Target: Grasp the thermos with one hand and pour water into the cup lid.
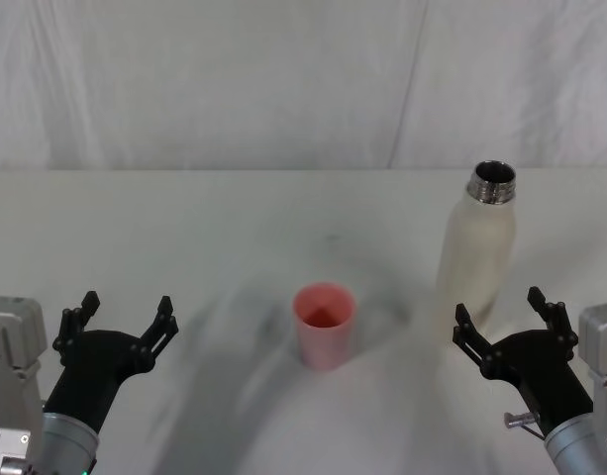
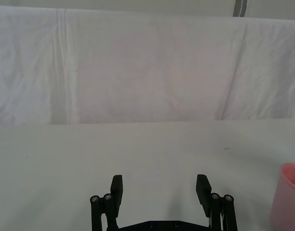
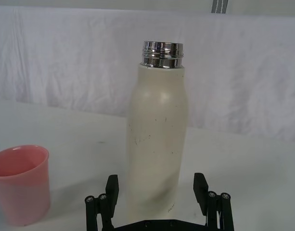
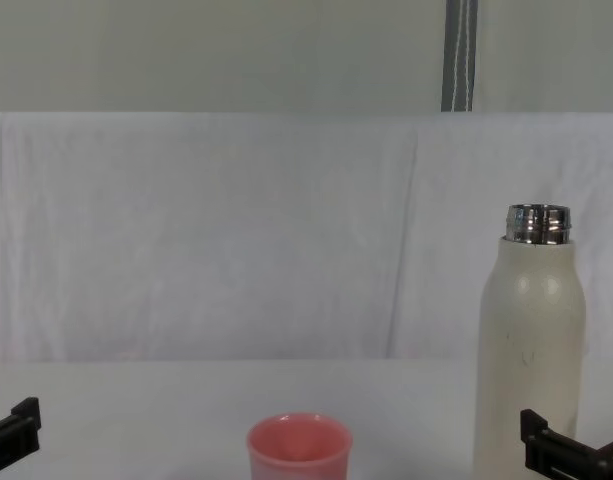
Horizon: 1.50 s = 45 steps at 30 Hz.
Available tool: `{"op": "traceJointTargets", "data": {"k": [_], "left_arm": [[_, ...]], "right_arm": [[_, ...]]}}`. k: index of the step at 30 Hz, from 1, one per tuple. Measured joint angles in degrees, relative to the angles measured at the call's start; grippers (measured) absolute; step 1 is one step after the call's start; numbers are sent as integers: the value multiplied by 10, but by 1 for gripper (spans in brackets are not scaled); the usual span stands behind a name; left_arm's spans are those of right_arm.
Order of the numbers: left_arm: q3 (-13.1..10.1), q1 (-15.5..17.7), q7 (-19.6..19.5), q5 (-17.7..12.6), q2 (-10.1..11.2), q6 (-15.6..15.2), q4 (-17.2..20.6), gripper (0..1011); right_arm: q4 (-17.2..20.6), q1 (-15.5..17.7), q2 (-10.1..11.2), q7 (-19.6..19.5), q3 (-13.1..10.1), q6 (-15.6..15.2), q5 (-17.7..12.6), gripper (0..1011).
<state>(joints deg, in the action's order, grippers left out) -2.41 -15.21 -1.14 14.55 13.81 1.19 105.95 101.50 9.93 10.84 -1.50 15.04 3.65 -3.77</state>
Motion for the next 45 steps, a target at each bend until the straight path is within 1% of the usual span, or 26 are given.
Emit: {"op": "traceJointTargets", "data": {"k": [23, 27, 34, 37, 45], "left_arm": [[0, 0, 0, 0, 0, 0, 0, 1001], [0, 0, 0, 0, 0, 0, 0, 1001], [0, 0, 0, 0, 0, 0, 0, 1001], [0, 0, 0, 0, 0, 0, 0, 1001], [0, 0, 0, 0, 0, 0, 0, 1001]], "right_arm": [[0, 0, 0, 1, 0, 0, 0, 1003], [-2, 1, -4, 16, -7, 3, -2, 1003], [-2, 5, -11, 30, -16, 4, -5, 1003], [-2, 7, -16, 39, -23, 4, -13, 1003], [-12, 3, -32, 76, -45, 2, -56, 1003]]}}
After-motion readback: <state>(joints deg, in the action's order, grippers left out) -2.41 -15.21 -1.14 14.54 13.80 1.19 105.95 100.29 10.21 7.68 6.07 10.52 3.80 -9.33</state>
